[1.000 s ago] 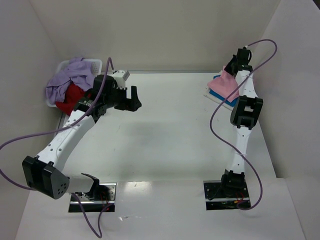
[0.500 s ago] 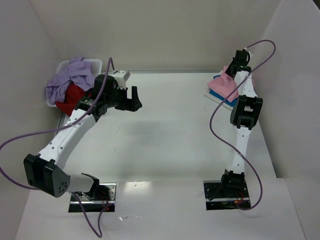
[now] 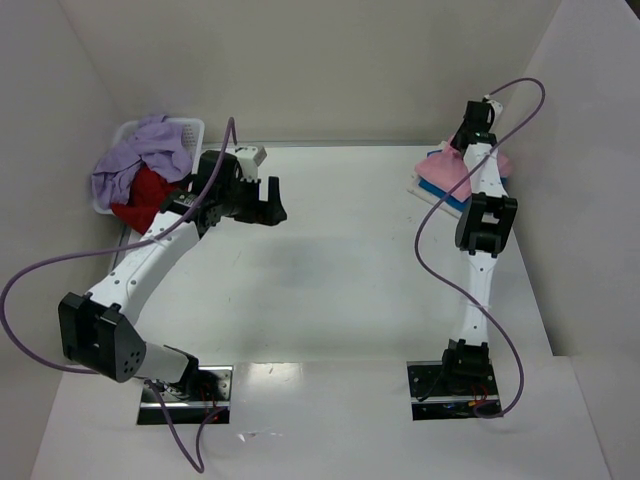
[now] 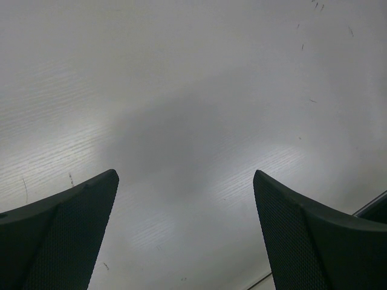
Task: Fold and stack the t-shirts
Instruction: Put the neatly folded tshirt into the corner of the board with the right arm
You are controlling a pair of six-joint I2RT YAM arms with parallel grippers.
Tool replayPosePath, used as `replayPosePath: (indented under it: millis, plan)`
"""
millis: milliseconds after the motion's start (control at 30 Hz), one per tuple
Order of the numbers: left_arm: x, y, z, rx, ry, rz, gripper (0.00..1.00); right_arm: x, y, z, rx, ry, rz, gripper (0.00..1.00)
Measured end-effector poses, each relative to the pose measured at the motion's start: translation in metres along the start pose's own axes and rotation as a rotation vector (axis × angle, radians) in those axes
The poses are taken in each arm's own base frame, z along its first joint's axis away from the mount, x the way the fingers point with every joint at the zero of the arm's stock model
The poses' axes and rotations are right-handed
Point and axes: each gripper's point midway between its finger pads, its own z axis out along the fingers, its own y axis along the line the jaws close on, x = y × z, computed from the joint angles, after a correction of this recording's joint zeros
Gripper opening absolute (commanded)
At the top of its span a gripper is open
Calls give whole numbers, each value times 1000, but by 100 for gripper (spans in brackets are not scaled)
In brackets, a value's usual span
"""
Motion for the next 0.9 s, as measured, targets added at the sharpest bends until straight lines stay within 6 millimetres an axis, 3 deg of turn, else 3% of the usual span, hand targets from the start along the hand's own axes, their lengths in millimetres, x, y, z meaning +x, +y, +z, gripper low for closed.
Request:
replayPosePath:
  millis: [100,233,367,567,900]
  plan:
    - [1,-1,0,4,2,0,100,-14,2,-1,2,-40,3,2]
    - [1,-1,0,5,5,-1,100,-17,2,0,3,-47,4,2]
    - [4,0,4,6,21,-5,100,-7,2,9,0,-35,1,4]
    - [8,2,9,4,40,-10,100,22,-1,29,1,9,-5,4]
    - [8,0,12,18,49,-11,100,11,5,33,-17,-28,4,4]
